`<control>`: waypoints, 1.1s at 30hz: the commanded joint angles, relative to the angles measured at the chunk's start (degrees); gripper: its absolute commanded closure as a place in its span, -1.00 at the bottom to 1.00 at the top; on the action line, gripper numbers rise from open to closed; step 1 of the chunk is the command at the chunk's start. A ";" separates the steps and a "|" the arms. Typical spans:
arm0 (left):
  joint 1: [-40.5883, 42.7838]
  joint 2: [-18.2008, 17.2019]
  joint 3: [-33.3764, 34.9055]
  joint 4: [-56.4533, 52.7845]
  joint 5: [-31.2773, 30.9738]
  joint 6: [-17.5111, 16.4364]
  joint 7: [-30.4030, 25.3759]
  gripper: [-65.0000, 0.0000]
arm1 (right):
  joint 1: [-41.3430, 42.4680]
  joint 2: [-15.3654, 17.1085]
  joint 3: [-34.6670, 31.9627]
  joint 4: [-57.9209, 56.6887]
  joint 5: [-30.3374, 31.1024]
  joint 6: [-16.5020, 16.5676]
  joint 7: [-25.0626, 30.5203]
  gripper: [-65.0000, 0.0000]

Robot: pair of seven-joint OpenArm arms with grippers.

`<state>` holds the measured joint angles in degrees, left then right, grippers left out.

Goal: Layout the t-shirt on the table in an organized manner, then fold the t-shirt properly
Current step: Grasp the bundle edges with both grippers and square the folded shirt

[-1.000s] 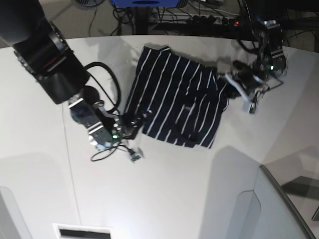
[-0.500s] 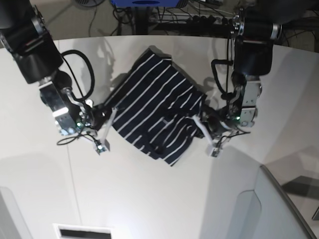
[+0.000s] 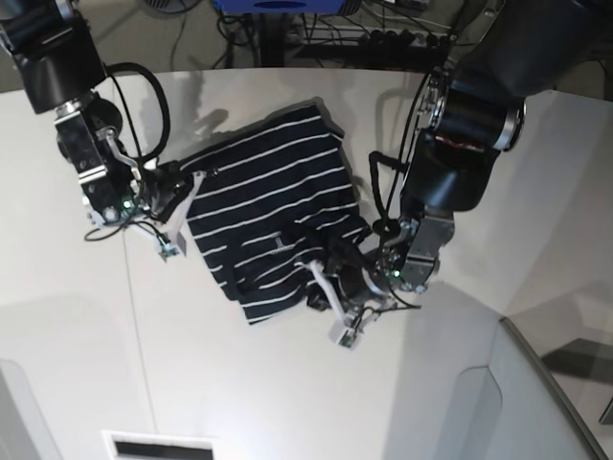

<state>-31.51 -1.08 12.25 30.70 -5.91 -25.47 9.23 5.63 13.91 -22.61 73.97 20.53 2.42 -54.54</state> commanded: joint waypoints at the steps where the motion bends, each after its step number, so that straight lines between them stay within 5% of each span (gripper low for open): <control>1: -2.73 0.07 -0.07 0.91 -0.55 -0.24 -1.45 1.00 | 0.83 0.20 0.41 1.23 -0.01 0.00 -0.53 1.00; 7: -6.16 -0.02 -0.16 1.26 -0.55 -0.24 -1.10 1.00 | 1.10 1.34 0.41 6.42 -0.18 -1.23 -4.75 1.00; 11: -5.90 -0.90 -0.60 5.83 -0.73 -0.24 0.83 1.00 | 1.10 3.36 0.41 14.24 -0.18 -11.78 -7.39 1.00; 13: -2.73 -2.48 -3.59 11.54 -0.73 -0.33 5.58 1.00 | 0.92 4.68 0.50 18.46 0.08 -14.15 -9.15 1.00; 17: 6.67 -4.68 -13.44 29.83 -0.64 -0.50 15.51 1.00 | 0.39 4.33 0.06 26.11 0.26 -13.98 -12.58 1.00; 20: 16.43 -7.58 -19.06 41.96 -0.29 -0.50 20.35 1.00 | -0.05 0.20 -0.11 27.52 0.26 -12.83 -12.58 1.00; 27: 37.09 -11.45 -28.65 54.53 -0.64 -0.50 20.70 1.00 | 1.89 -4.55 -0.20 15.56 0.08 -6.42 -4.49 1.00; 33: 44.56 -11.62 -32.87 56.47 -0.64 -0.59 20.61 1.00 | 5.14 -5.52 -0.03 0.71 -0.01 -5.54 3.86 1.00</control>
<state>13.19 -12.21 -20.32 86.04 -6.02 -25.89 30.87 9.32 8.08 -23.09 73.93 20.56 -2.94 -51.29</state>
